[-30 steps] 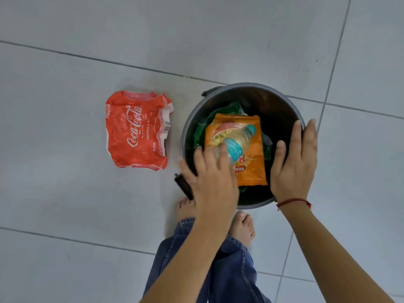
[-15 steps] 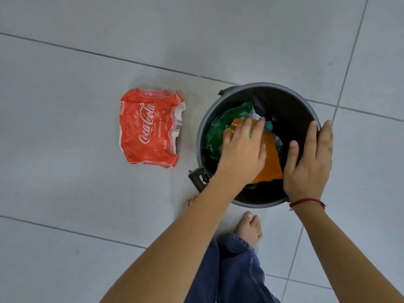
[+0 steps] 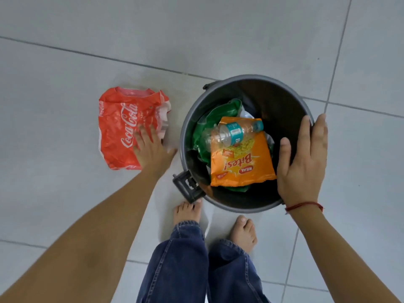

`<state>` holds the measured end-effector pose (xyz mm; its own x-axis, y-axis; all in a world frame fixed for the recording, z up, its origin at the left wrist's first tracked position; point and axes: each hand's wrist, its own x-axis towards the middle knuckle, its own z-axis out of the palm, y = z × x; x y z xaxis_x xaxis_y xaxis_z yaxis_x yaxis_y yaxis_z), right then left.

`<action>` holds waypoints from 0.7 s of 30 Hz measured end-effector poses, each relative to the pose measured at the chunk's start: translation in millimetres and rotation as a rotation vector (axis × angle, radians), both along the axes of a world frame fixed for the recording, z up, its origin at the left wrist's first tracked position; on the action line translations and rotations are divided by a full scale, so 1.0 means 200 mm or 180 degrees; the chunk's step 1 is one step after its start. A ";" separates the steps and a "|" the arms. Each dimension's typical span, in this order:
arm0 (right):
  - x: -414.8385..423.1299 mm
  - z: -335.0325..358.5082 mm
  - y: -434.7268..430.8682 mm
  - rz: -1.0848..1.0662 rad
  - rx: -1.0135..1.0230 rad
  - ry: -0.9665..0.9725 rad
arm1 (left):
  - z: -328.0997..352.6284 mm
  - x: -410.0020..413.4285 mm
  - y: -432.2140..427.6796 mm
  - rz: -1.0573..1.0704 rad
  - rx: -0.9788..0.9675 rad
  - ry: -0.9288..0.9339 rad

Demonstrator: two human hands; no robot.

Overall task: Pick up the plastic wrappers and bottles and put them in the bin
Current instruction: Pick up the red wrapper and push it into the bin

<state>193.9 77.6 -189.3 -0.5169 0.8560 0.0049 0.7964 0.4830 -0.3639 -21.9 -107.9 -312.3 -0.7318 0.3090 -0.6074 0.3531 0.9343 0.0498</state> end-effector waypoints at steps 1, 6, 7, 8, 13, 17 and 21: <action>0.00 0.00 0.00 0.0005 0.0019 0.0034 | -0.02 0.01 -0.01 0.0041 0.0025 0.0029; 0.00 -0.01 0.00 -0.0045 0.0052 0.0048 | -0.05 -0.01 -0.04 0.0174 0.0048 -0.0032; 0.00 -0.01 0.00 -0.0047 0.0049 0.0051 | -0.04 -0.02 -0.04 0.0086 0.0022 0.0002; 0.00 -0.01 0.00 -0.0049 0.0045 0.0051 | -0.02 -0.03 -0.05 0.0040 0.0072 0.0010; -0.01 0.01 0.00 -0.0094 0.0023 -0.0025 | 0.28 -0.08 -0.03 0.0161 0.0681 0.0011; -0.02 0.03 0.00 -0.0101 0.0001 -0.0157 | 0.67 0.02 -0.02 0.0027 0.0711 -0.0308; -0.03 0.04 -0.01 -0.0117 -0.0038 -0.0252 | 0.99 0.18 0.03 -0.0911 0.1265 0.0103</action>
<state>187.8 76.5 -180.5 -0.4834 0.8742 -0.0451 0.8401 0.4488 -0.3045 15.1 -101.0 -113.6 -0.6002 0.7037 -0.3801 0.6001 0.7104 0.3676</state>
